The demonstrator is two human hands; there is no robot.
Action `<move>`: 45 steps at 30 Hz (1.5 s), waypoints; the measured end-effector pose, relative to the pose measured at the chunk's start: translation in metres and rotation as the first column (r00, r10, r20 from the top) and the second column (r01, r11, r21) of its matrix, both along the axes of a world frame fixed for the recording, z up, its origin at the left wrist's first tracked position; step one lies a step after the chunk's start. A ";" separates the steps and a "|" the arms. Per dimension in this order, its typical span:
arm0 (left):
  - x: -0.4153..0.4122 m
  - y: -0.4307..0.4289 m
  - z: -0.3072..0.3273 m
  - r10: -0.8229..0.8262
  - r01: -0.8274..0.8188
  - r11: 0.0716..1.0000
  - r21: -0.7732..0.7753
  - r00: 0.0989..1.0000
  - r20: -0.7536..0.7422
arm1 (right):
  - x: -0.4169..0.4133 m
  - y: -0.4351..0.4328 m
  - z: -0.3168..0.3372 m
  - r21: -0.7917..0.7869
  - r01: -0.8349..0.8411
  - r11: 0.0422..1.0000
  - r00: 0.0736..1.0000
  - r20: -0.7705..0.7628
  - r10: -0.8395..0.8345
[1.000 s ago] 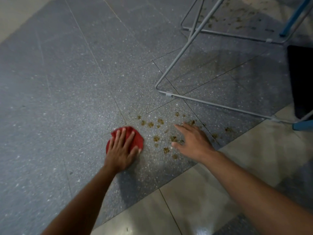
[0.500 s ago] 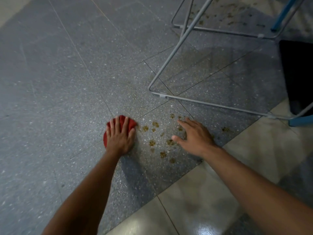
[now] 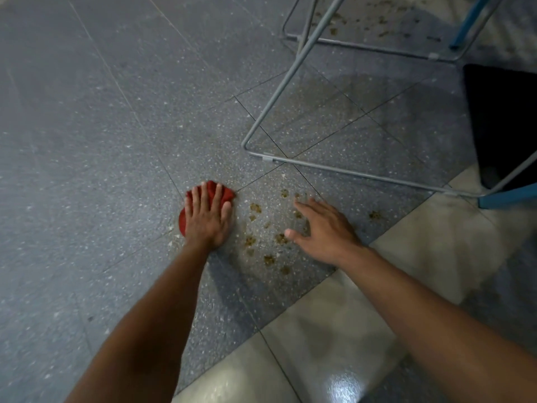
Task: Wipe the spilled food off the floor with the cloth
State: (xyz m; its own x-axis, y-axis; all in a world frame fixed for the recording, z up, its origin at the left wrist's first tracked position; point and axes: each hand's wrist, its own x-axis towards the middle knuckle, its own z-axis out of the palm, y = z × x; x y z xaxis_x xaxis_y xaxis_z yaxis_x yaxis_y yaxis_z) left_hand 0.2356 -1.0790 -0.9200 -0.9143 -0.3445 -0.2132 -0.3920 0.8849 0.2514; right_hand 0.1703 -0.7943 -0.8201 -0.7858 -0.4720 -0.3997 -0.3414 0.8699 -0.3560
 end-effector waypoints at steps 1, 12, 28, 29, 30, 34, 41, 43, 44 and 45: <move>-0.001 0.007 0.000 -0.007 0.007 1.000 0.008 1.000 -0.005 | 0.004 0.000 -0.001 0.010 -0.005 1.000 1.000 0.019 0.005; 0.077 0.024 -0.001 0.131 -0.132 0.991 -0.016 0.990 -0.054 | -0.006 0.014 0.021 0.012 -0.007 1.000 1.000 -0.008 0.007; 0.149 0.150 -0.005 0.157 -0.157 0.988 0.010 0.978 -0.134 | 0.016 0.046 0.009 0.043 -0.029 0.999 1.000 -0.002 0.029; 0.164 0.172 -0.012 0.031 -0.031 1.000 0.001 0.984 -0.177 | 0.019 0.048 0.008 0.044 -0.031 0.999 1.000 0.003 0.031; 0.182 0.190 -0.020 -0.149 0.147 0.989 -0.025 0.966 -0.213 | 0.020 0.050 0.006 0.047 -0.037 0.998 0.999 0.005 0.037; 0.195 0.172 -0.028 -0.699 0.681 0.716 -0.155 0.699 -0.153 | 0.022 0.070 0.001 0.083 -0.053 0.995 0.999 0.000 0.054; 0.191 0.213 -0.006 -0.452 0.458 0.889 0.026 0.884 -0.123 | 0.050 0.090 0.006 0.126 -0.108 0.986 0.993 -0.033 0.113; 0.191 0.221 -0.002 -0.712 0.716 0.693 0.079 0.698 -0.078 | 0.070 0.087 0.008 0.081 -0.188 0.979 0.981 -0.036 0.191; 0.179 0.218 0.005 -0.751 0.751 0.648 0.130 0.658 -0.061 | 0.081 0.086 0.008 0.060 -0.213 0.975 0.976 -0.039 0.216; 0.162 0.213 0.015 -0.744 0.735 0.652 0.185 0.667 -0.030 | 0.094 0.087 0.007 0.051 -0.233 0.971 0.971 -0.045 0.235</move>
